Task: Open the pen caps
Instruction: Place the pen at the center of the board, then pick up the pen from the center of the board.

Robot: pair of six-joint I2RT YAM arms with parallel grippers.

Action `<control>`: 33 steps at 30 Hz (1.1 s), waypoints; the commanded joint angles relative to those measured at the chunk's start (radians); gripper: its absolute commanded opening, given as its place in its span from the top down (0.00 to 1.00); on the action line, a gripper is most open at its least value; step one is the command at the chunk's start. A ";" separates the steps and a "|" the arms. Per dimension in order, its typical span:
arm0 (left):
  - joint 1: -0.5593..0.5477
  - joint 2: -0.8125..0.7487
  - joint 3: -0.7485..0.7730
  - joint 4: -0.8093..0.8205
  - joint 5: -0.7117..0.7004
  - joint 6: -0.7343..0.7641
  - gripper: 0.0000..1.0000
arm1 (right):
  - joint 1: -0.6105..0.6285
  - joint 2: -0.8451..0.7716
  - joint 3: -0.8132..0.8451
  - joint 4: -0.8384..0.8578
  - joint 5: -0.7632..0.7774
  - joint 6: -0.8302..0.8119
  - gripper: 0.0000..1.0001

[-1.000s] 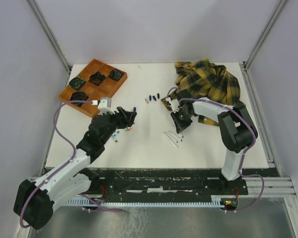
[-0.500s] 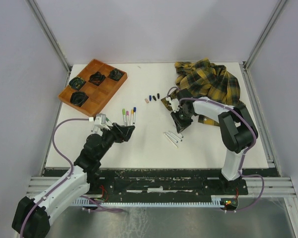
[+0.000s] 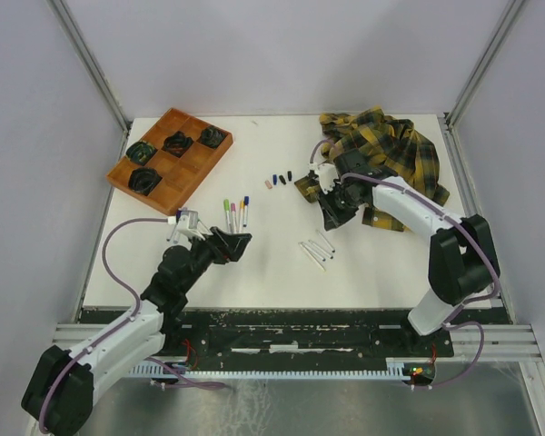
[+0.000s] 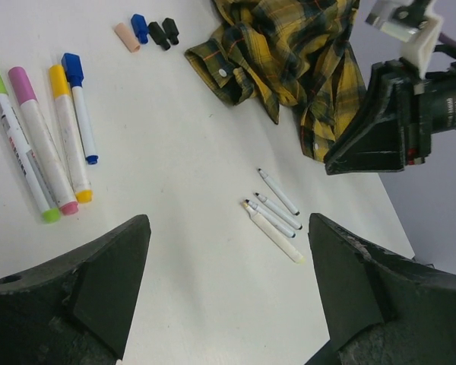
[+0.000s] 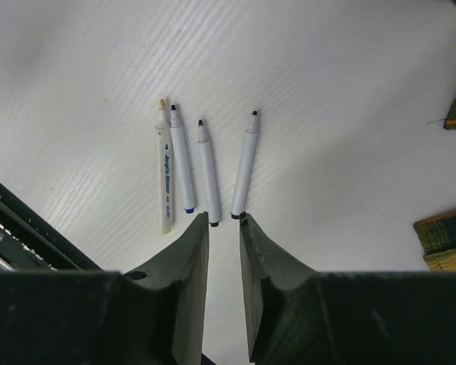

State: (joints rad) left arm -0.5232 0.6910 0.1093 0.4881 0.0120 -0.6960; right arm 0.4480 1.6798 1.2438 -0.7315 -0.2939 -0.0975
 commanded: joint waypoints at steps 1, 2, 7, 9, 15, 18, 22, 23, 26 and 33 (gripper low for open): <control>0.003 0.042 0.027 0.069 0.030 -0.023 0.09 | -0.025 -0.084 0.039 -0.027 -0.106 -0.069 0.71; 0.002 0.059 0.034 0.063 0.031 -0.020 0.09 | -0.029 -0.098 0.038 -0.027 -0.119 -0.078 0.70; 0.003 0.118 0.089 -0.003 0.014 0.005 0.10 | -0.049 -0.170 0.029 -0.042 -0.209 -0.133 0.70; 0.003 0.145 0.118 -0.050 0.006 0.019 0.10 | -0.057 -0.196 0.026 -0.052 -0.250 -0.160 0.69; 0.002 0.248 0.215 -0.154 -0.014 0.048 0.10 | -0.065 -0.237 0.019 -0.071 -0.315 -0.206 0.67; 0.003 0.311 0.276 -0.202 -0.012 0.068 0.11 | -0.067 -0.237 0.023 -0.088 -0.345 -0.224 0.67; 0.002 0.391 0.346 -0.251 -0.015 0.112 0.13 | -0.066 -0.233 0.026 -0.095 -0.363 -0.229 0.67; 0.002 0.412 0.365 -0.269 -0.024 0.124 0.13 | -0.066 -0.232 0.026 -0.097 -0.364 -0.230 0.67; 0.001 0.473 0.431 -0.333 -0.059 0.154 0.15 | -0.066 -0.231 0.026 -0.096 -0.365 -0.232 0.67; 0.000 0.652 0.616 -0.492 -0.132 0.235 0.22 | -0.067 -0.213 0.029 -0.102 -0.375 -0.232 0.67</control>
State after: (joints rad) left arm -0.5232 1.2736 0.6186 0.0860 -0.0540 -0.5552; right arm 0.3847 1.4673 1.2442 -0.8341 -0.6327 -0.3130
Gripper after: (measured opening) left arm 0.806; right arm 0.332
